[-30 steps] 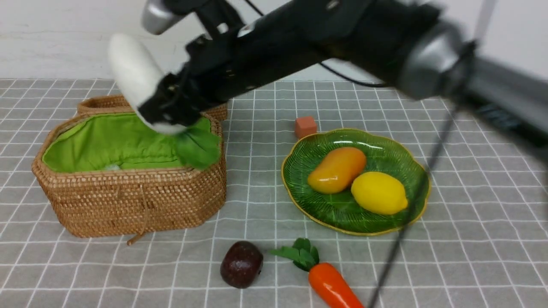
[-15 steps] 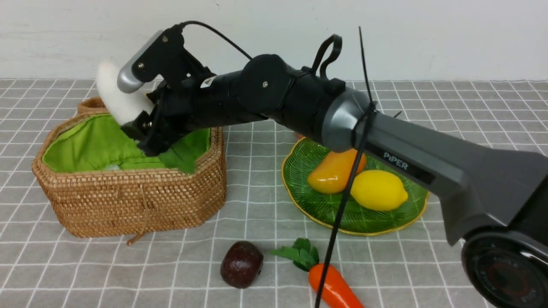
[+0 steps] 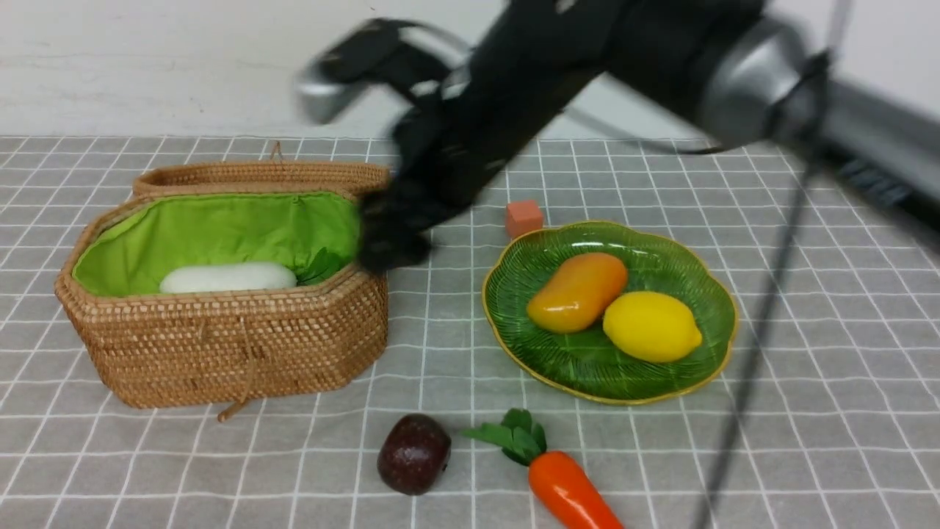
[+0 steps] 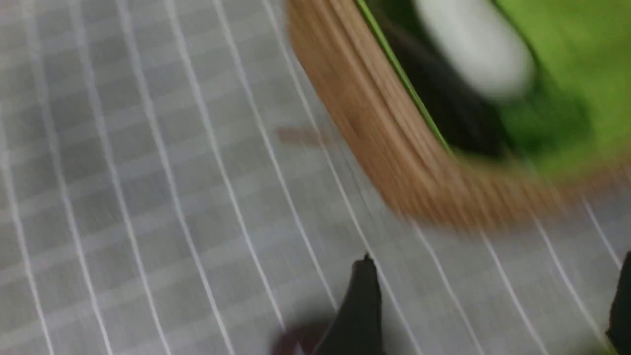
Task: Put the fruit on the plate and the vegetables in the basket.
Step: Use the right arm to grab a carrot and put it into the left basket
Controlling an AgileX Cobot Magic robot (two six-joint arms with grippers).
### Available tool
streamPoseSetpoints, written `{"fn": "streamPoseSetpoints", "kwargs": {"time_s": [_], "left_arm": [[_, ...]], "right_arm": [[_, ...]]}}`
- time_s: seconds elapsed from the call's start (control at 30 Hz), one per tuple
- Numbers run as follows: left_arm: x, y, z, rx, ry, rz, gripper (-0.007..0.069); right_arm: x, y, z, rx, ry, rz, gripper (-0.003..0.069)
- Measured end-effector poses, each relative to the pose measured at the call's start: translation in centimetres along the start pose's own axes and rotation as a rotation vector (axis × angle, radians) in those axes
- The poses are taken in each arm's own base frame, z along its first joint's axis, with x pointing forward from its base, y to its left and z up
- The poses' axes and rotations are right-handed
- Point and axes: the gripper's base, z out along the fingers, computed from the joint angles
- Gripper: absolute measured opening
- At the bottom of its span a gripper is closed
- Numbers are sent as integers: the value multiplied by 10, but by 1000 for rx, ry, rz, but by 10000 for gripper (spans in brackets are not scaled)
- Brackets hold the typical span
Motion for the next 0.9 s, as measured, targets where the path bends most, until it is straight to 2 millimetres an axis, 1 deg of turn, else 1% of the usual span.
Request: {"fn": "streamPoseSetpoints", "kwargs": {"time_s": [0.03,0.07,0.1,0.13,0.17,0.27,0.3,0.33,0.37,0.4,0.43,0.47,0.5,0.53,0.57,0.67,0.73,0.77,0.8,0.83,0.87,0.9], "left_arm": [[0,0,0,0,0,0,165],[0,0,0,0,0,0,165],[0,0,0,0,0,0,165],[0,0,0,0,0,0,165],[0,0,0,0,0,0,165],[0,0,0,0,0,0,165],[0,0,0,0,0,0,167],[0,0,0,0,0,0,169],[0,0,0,0,0,-1,172],[0,0,0,0,0,-1,173],[0,0,0,0,0,-1,175],[0,0,0,0,0,-1,176],[0,0,0,0,0,-1,176],[0,0,0,0,0,-1,178],[0,0,0,0,0,-1,180],[0,0,0,0,0,-1,184],[0,0,0,0,0,-1,185],[0,0,0,0,0,-1,186],[0,0,0,0,0,-1,186],[0,0,0,0,0,-1,188],[0,0,0,0,0,-1,190],[0,0,0,0,0,-1,192]], "right_arm": [[10,-8,-8,37,47,48,608],[18,-13,-12,45,75,85,603],[30,-14,-14,33,102,126,597],[35,-14,-12,28,116,136,596],[45,-10,-11,8,131,163,594],[64,5,-7,-41,149,206,594],[78,13,-1,-68,184,226,594],[83,16,2,-76,199,231,594],[97,21,10,-93,249,247,594],[102,22,13,-98,266,253,594],[116,25,23,-103,311,270,594],[126,26,30,-98,335,279,594],[128,26,32,-95,341,281,594],[135,26,37,-90,352,287,594],[147,27,46,-80,368,299,593],[164,26,66,-55,371,317,578],[170,25,76,-49,377,323,549],[173,24,82,-49,387,328,520],[174,24,83,-49,388,328,514],[176,22,90,-46,392,326,442],[177,22,91,-47,393,319,370],[177,22,92,-48,396,314,325]]}}
